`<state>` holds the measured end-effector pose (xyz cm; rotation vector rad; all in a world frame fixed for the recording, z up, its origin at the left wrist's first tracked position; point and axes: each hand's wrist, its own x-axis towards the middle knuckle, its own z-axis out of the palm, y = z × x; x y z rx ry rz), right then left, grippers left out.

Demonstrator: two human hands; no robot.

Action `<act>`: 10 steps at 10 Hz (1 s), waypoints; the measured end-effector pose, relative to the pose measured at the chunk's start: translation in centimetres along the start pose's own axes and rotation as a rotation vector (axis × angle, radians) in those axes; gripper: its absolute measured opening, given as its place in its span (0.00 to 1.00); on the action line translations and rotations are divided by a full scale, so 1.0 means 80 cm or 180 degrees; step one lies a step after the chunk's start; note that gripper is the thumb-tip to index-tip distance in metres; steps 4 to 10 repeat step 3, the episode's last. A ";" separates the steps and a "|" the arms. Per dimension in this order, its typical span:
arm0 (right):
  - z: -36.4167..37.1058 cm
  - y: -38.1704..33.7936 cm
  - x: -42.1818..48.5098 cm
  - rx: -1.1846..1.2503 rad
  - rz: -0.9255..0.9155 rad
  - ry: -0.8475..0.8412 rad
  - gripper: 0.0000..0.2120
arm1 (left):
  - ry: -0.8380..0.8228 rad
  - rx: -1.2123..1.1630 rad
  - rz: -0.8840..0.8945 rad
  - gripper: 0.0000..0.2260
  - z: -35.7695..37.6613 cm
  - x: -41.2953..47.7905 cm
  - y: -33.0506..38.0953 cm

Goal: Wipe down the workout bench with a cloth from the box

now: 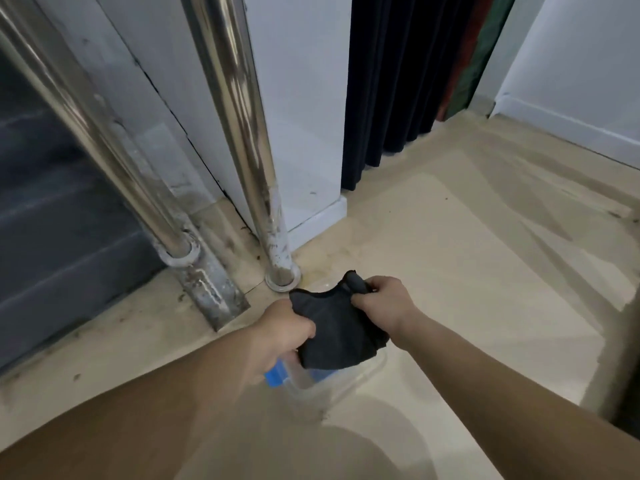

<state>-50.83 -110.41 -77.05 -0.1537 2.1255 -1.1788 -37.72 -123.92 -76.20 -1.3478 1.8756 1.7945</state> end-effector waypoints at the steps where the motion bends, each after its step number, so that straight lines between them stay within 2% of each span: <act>1: 0.011 0.019 0.034 -0.0277 -0.0252 0.0068 0.06 | -0.0003 -0.0068 -0.0117 0.14 0.007 0.027 -0.015; 2: 0.017 0.036 0.046 -0.0540 -0.0335 0.0038 0.10 | -0.0011 0.0350 -0.0340 0.07 0.003 0.029 -0.020; 3: 0.027 0.052 0.042 -0.1088 -0.0597 0.0181 0.17 | 0.0345 0.0559 -0.0240 0.07 -0.003 0.031 -0.024; 10: 0.027 0.052 0.042 -0.1088 -0.0597 0.0181 0.17 | 0.0345 0.0559 -0.0240 0.07 -0.003 0.031 -0.024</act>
